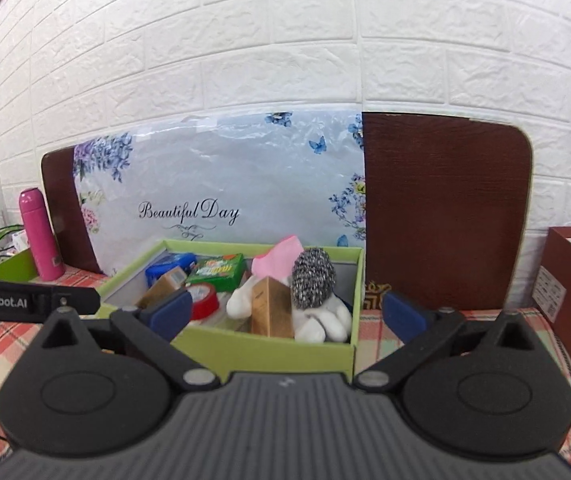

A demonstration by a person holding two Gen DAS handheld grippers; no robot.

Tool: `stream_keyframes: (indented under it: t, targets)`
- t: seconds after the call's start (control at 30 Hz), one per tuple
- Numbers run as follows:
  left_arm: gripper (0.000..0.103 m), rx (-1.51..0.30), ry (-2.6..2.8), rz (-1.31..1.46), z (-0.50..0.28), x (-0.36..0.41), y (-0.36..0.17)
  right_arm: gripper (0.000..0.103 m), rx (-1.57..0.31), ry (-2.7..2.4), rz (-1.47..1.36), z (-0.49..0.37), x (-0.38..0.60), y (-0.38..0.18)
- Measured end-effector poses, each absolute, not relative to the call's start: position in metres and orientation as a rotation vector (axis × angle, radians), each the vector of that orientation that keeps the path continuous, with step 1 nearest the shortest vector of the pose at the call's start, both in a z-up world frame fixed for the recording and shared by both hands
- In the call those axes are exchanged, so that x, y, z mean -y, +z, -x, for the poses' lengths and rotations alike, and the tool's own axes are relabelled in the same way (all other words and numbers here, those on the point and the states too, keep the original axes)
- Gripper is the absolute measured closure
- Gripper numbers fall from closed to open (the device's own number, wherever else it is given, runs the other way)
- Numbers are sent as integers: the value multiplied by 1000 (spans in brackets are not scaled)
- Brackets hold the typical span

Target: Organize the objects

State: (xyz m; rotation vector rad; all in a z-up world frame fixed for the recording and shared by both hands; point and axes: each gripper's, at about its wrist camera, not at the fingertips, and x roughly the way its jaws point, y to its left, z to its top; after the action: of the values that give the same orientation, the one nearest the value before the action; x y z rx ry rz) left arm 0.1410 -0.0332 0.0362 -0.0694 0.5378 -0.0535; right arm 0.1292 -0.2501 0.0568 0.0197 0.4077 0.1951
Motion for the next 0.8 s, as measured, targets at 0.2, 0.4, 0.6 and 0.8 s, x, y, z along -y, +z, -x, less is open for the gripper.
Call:
stream_keyframes:
  t: [0.2,0.4,0.6,0.8]
  targets:
    - [9,-559,-51,34,-94,30,32,0,-441,185,8,-75,244,57]
    - [9,-598,-46,5,-62,32,18,0,-473,179,21,-34,236,46]
    - [9,-632,-45,-20,-40,36,4,0,-494,161,3,-6,236,33]
    - [9,-649,-50,-24,-30,39,-2,0,-516,147,-20,5,240,23]
